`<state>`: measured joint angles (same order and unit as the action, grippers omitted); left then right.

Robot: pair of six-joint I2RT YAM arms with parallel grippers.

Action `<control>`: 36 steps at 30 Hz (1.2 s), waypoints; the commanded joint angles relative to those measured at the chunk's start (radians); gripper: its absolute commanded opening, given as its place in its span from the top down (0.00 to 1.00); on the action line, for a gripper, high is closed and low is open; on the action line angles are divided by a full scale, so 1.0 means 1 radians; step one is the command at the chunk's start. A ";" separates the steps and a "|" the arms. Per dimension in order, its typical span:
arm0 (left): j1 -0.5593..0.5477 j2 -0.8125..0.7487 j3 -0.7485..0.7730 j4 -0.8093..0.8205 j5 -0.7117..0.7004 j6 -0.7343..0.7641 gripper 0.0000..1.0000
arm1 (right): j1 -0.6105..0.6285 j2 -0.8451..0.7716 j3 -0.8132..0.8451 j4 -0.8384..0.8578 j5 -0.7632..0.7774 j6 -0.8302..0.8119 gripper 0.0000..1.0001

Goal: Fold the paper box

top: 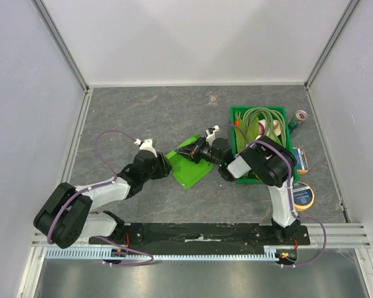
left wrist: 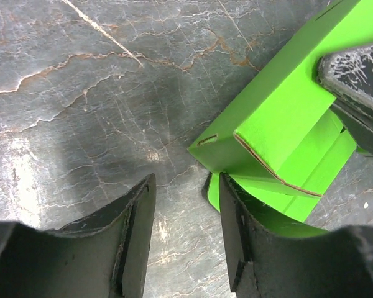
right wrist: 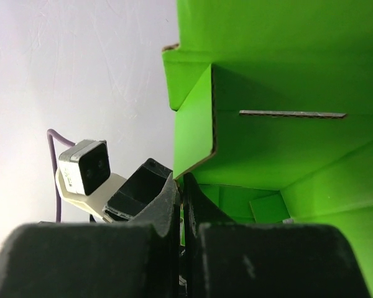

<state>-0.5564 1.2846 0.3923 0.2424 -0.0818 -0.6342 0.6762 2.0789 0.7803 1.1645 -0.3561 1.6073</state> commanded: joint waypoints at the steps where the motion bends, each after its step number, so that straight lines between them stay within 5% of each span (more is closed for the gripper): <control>1: -0.020 -0.070 -0.013 0.124 -0.047 0.077 0.47 | 0.006 0.024 -0.016 0.032 0.009 0.017 1.00; 16: -0.027 -0.142 -0.090 0.156 -0.065 0.111 0.52 | 0.010 0.038 -0.073 0.055 0.011 -0.073 1.00; 36: -0.123 -0.038 -0.073 0.322 -0.220 0.136 0.40 | 0.016 0.021 -0.072 0.060 0.049 0.011 1.00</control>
<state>-0.6720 1.2358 0.3065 0.4267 -0.2150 -0.5102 0.6781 2.0834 0.7265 1.2343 -0.3355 1.5887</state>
